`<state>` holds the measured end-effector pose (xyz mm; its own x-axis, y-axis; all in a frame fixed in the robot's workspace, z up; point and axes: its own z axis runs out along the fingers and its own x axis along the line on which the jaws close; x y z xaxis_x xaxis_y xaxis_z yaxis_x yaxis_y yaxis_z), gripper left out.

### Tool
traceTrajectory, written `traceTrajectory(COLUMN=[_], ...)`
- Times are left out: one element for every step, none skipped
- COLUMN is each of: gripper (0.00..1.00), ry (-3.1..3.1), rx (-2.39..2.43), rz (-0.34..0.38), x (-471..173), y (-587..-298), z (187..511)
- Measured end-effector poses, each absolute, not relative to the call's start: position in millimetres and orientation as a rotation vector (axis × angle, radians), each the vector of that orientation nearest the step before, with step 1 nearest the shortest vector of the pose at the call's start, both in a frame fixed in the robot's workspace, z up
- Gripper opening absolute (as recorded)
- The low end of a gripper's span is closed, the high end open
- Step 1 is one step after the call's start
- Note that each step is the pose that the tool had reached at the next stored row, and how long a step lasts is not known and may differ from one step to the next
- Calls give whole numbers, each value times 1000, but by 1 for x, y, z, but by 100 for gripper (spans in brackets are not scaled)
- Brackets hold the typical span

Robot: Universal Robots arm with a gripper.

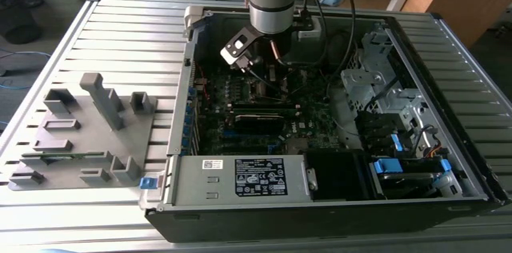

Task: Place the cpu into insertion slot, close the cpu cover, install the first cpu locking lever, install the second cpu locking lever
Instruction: 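Place the cpu into insertion slot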

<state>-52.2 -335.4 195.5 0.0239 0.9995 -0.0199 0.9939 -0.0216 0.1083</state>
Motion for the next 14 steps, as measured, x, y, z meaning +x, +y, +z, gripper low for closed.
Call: traceTrajectory(gripper=[54, 54, 54, 54, 54, 54, 54, 54, 54, 54, 54, 54, 54, 54], ry=[2131, 2131, 2131, 2131, 2130, 2130, 2129, 2129, 2129, 2129, 2129, 2128, 2127, 2126], rx=[2180, 2180, 2180, 2180, 2180, 2180, 2179, 2179, 2179, 2179, 2178, 2178, 2177, 2176], rz=[94, 94, 94, 94, 95, 97, 98, 99, 100, 100, 102, 104, 106, 107], x=[-52, -52, -52, -52, -53, -53, -53, -53, -53, -53, -53, -54, -54, -54], y=[-335, -335, -335, -335, -335, -335, -335, -335, -335, -335, -335, -335, -335, -335], z=[195, 195, 195, 195, 195, 195, 195, 195, 195, 195, 195, 194, 194, 194])
